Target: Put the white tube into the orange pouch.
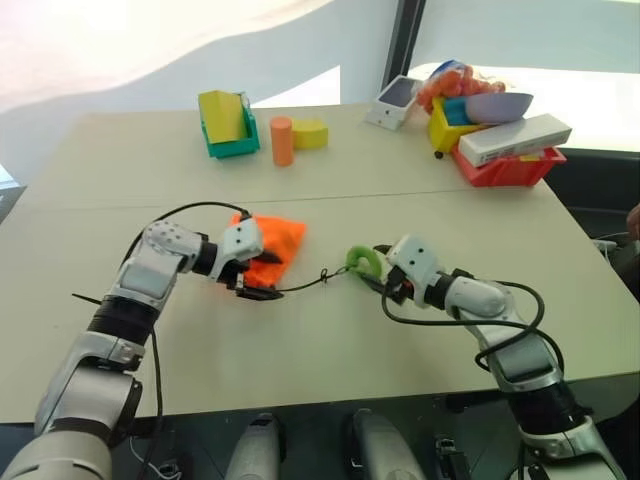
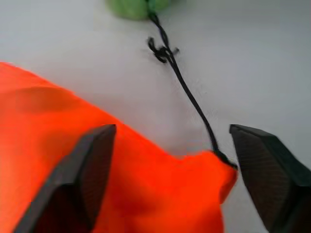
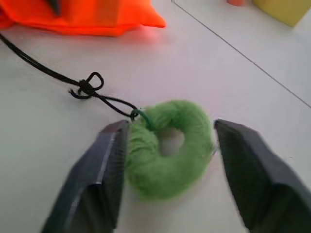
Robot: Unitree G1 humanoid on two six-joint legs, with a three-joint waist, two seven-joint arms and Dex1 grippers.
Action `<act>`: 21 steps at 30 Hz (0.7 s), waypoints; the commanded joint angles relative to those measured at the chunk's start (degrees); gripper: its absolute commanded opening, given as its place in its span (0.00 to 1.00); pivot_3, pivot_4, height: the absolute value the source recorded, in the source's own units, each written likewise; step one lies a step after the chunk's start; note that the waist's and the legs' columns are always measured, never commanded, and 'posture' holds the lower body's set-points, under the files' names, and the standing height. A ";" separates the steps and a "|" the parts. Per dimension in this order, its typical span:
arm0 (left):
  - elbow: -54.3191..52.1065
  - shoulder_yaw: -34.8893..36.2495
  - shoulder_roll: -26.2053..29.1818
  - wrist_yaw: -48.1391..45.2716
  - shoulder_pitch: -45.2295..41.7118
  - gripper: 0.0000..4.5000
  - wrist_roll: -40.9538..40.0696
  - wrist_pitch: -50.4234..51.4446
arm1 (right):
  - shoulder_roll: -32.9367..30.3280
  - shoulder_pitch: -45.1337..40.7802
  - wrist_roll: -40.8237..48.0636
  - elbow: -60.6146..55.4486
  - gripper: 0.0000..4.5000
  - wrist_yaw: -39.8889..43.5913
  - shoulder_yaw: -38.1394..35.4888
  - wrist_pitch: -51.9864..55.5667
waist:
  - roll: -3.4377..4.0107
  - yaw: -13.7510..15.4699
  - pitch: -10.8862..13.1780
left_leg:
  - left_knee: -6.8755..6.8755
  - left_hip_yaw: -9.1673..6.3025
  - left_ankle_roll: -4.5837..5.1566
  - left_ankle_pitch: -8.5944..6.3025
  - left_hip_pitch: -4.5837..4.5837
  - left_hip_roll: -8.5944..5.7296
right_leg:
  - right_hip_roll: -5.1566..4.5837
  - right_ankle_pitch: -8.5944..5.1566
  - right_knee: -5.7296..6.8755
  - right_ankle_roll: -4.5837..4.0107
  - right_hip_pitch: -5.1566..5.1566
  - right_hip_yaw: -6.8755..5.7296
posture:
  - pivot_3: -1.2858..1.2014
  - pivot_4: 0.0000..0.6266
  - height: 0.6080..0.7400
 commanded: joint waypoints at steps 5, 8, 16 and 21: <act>-10.06 16.60 5.58 9.13 6.62 0.96 -10.38 12.82 | -2.33 3.82 4.47 -3.75 0.99 2.20 -5.65 -2.72 | 0.01 -0.04 0.01 | -0.01 -0.01 0.00 0.00 0.04 0.02 | 0.01 -0.01 0.04 -0.01 0.00 -0.01 | 0.52 0.24 1.00; -10.81 24.79 5.14 16.61 11.39 0.96 -12.45 13.77 | -1.25 4.73 7.61 -2.57 0.99 1.87 -9.52 -3.81 | 0.01 -0.01 0.00 | 0.02 0.00 0.00 0.00 0.05 0.01 | -0.01 -0.01 0.04 -0.02 0.01 0.00 | 0.52 0.24 1.00; -17.86 38.11 -3.54 33.32 31.96 0.96 -14.21 10.62 | 0.38 8.99 11.15 4.89 0.99 3.60 -12.92 -8.45 | 0.01 0.17 -0.03 | -0.02 0.06 0.00 0.00 0.14 0.01 | -0.12 0.00 0.02 -0.01 0.10 0.05 | 0.52 0.24 1.00; -21.02 38.11 -5.20 36.94 38.08 0.96 -14.34 9.07 | 1.14 8.49 13.18 7.23 0.99 4.78 -12.90 -9.34 | -0.02 0.55 -0.01 | 0.05 0.02 -0.01 0.00 0.12 0.03 | -0.10 -0.01 0.03 -0.27 0.11 -0.02 | 0.52 0.24 1.00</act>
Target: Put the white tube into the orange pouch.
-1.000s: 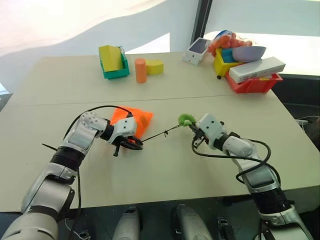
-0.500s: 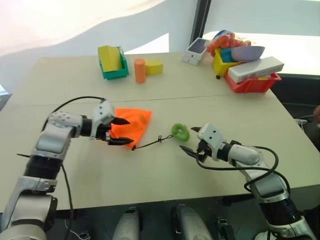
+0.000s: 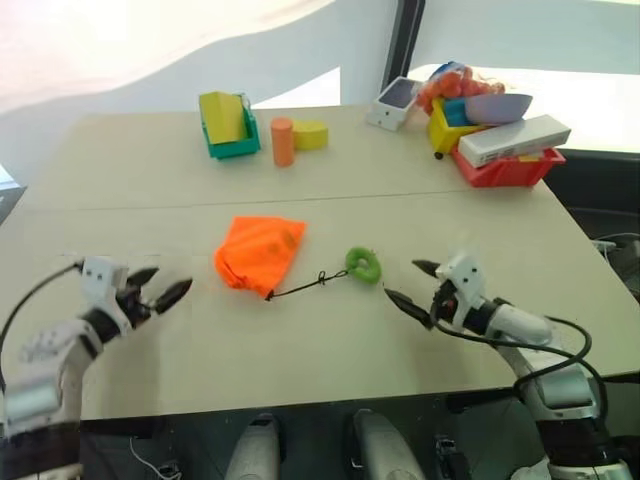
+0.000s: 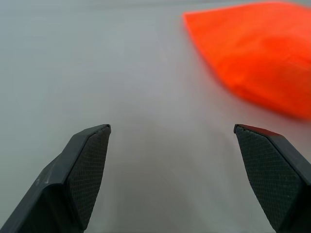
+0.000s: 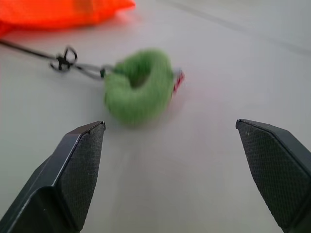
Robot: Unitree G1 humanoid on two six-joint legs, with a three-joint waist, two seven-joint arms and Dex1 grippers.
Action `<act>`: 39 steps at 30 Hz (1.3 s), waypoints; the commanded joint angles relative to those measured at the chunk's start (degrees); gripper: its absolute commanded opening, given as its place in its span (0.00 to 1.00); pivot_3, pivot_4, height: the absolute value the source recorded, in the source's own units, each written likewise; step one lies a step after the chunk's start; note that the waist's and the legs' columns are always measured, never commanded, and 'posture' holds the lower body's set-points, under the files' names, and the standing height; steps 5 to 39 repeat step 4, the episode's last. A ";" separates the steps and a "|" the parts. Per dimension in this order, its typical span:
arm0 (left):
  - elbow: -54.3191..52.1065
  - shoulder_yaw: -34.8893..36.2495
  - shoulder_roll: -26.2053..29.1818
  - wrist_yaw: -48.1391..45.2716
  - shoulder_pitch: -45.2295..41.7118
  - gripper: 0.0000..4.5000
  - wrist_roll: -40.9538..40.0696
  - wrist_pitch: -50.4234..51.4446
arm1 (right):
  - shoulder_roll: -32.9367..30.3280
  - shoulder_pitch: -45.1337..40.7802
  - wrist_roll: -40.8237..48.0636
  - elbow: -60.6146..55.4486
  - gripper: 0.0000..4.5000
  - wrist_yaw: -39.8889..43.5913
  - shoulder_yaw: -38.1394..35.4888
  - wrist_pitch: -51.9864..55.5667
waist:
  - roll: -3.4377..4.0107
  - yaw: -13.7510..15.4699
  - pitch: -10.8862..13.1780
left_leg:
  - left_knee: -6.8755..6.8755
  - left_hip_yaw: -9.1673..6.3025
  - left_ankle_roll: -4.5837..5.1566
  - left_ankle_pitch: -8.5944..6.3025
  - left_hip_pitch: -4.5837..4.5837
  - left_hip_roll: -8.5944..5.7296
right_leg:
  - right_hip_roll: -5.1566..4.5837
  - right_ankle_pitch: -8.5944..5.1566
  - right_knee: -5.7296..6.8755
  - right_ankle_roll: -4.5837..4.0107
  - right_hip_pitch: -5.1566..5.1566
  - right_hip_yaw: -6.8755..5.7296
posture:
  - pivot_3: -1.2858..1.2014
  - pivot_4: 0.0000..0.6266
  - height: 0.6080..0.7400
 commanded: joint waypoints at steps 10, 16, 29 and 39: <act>-5.91 1.03 0.83 1.35 2.64 0.96 -1.66 -2.56 | 1.14 -3.04 2.52 0.76 0.99 1.21 -0.83 -2.57 | 0.02 -0.18 -0.01 | -0.01 0.08 -0.02 0.01 0.55 0.02 | 0.00 -0.05 -0.05 0.01 0.50 0.03 | 0.52 0.24 1.00; -5.91 1.03 0.83 1.35 2.64 0.96 -1.66 -2.56 | 1.14 -3.04 2.52 0.76 0.99 1.21 -0.83 -2.57 | 0.02 -0.18 -0.01 | -0.01 0.08 -0.02 0.01 0.55 0.02 | 0.00 -0.05 -0.05 0.01 0.50 0.03 | 0.52 0.24 1.00; -5.91 1.03 0.83 1.35 2.64 0.96 -1.66 -2.56 | 1.14 -3.04 2.52 0.76 0.99 1.21 -0.83 -2.57 | 0.02 -0.18 -0.01 | -0.01 0.08 -0.02 0.01 0.55 0.02 | 0.00 -0.05 -0.05 0.01 0.50 0.03 | 0.52 0.24 1.00; -5.91 1.03 0.83 1.35 2.64 0.96 -1.66 -2.56 | 1.14 -3.04 2.52 0.76 0.99 1.21 -0.83 -2.57 | 0.02 -0.18 -0.01 | -0.01 0.08 -0.02 0.01 0.55 0.02 | 0.00 -0.05 -0.05 0.01 0.50 0.03 | 0.52 0.24 1.00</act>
